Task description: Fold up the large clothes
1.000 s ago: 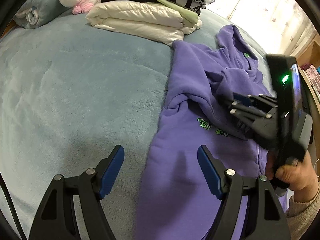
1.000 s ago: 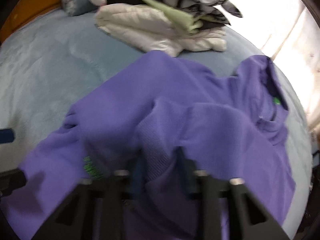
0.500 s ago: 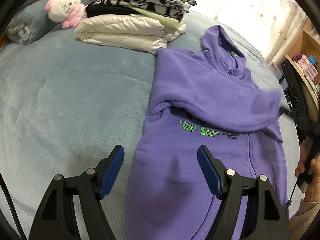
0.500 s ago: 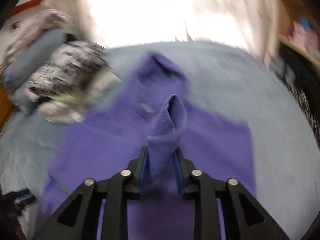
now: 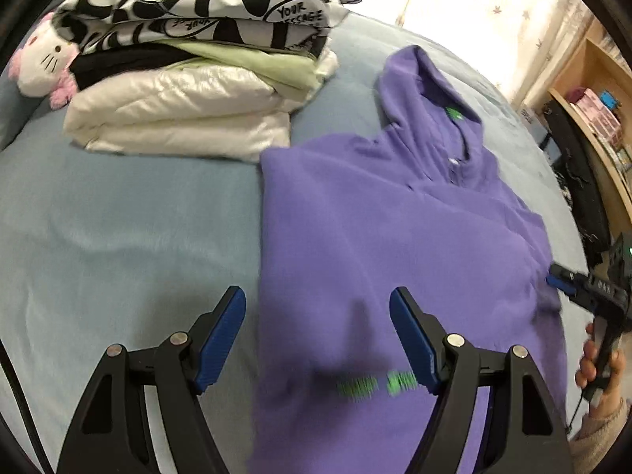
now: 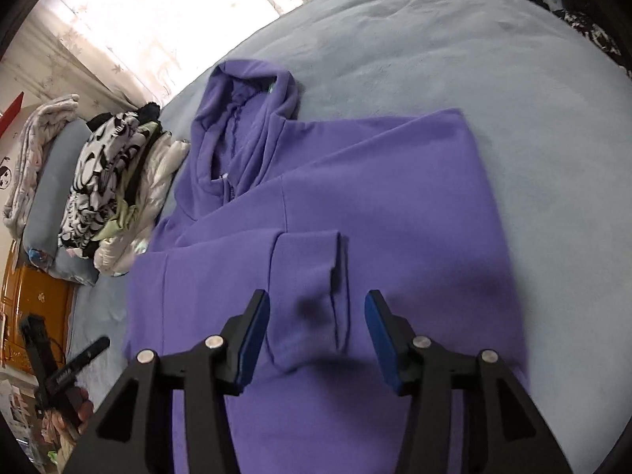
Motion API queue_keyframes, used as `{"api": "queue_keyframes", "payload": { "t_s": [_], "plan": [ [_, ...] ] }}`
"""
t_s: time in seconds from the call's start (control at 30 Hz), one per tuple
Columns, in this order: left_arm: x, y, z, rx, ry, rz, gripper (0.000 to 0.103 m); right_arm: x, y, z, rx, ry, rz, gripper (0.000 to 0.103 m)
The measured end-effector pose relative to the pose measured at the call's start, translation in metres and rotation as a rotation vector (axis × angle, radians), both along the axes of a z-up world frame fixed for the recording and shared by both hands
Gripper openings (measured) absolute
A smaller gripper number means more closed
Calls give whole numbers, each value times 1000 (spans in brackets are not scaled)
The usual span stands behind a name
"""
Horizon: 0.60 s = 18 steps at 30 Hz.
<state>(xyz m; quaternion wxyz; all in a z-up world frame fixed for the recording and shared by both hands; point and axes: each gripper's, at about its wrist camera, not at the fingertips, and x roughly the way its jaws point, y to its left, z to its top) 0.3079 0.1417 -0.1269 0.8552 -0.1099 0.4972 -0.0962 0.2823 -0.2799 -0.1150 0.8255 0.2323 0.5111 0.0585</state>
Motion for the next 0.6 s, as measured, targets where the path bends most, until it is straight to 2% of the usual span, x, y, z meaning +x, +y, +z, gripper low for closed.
{"api": "queue_keyframes", "payload": {
  "t_s": [0.13, 0.27, 0.3, 0.33, 0.37, 0.4, 0.43, 0.5, 0.6],
  "plan": [
    [35, 2, -18, 31, 29, 14, 74, 20, 12, -20, 3, 38, 39, 50],
    [58, 3, -40, 23, 75, 10, 74, 24, 26, -22, -37, -5, 83, 52],
    [61, 3, -43, 12, 76, 13, 67, 24, 29, -21, -47, -22, 95, 52],
    [63, 2, -46, -1, 73, 14, 60, 23, 32, -19, -67, -38, 104, 47],
    [64, 1, -48, -12, 72, 10, 39, 22, 35, -18, -91, -55, 107, 40],
    [65, -1, -48, -23, 64, 5, 30, 21, 38, -16, -111, -72, 118, 22],
    [62, -4, -44, 11, 21, 29, 27, 19, 41, -14, -117, -94, 129, 15],
    [52, -14, -35, 73, -56, 48, 20, 14, 47, -3, -164, -149, 124, 14],
    [39, -26, -18, 119, -174, 66, 19, 8, 52, 26, -228, -284, 101, 14]
  ]
}}
